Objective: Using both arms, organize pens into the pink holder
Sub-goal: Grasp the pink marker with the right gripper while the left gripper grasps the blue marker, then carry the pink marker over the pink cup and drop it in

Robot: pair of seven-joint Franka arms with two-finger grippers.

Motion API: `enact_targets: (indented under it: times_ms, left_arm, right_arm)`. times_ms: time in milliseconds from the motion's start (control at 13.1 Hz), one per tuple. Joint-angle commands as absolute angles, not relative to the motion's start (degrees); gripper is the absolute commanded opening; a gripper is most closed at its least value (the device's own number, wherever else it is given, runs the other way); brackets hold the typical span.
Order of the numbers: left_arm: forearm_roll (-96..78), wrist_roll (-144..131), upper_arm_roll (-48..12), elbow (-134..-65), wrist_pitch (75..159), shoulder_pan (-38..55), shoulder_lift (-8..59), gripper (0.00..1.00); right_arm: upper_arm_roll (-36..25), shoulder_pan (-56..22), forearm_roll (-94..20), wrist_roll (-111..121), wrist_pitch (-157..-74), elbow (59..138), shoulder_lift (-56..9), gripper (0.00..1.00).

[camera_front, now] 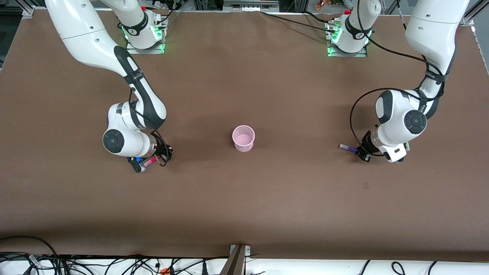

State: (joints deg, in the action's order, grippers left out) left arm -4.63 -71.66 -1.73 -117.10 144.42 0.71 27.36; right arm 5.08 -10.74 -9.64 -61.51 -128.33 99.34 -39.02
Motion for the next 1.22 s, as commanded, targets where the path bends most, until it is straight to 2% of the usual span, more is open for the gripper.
enact_targets:
  times_ms: [0,304,533,837,1141]
  left_arm:
    - [-3.6,-71.0,-1.7,-116.0,142.4,1.8,24.7,0.0]
    - [-3.6,-71.1,-1.8,-112.9,139.6,3.3,23.9,0.0]
    - [-3.5,-71.4,-1.9,-110.6,137.1,4.7,23.3,0.0]
    - [-3.6,-72.7,-1.9,-106.4,132.7,7.3,22.9,0.0]
    - [-3.3,-74.6,-1.8,-104.8,132.6,9.5,23.3,0.0]
  right_arm:
    - [7.7,-10.5,-14.0,-60.7,-121.7,97.8,-37.2,0.0]
    - [9.8,-10.6,-27.6,-61.3,-109.3,92.9,-34.3,0.0]
    - [11.0,-10.7,-41.3,-62.4,-106.4,90.5,-34.1,0.0]
    - [14.9,-12.2,-56.6,-64.2,-112.7,90.1,-34.5,0.0]
    - [15.0,-19.2,-66.4,-64.1,-122.8,90.1,-34.9,0.0]
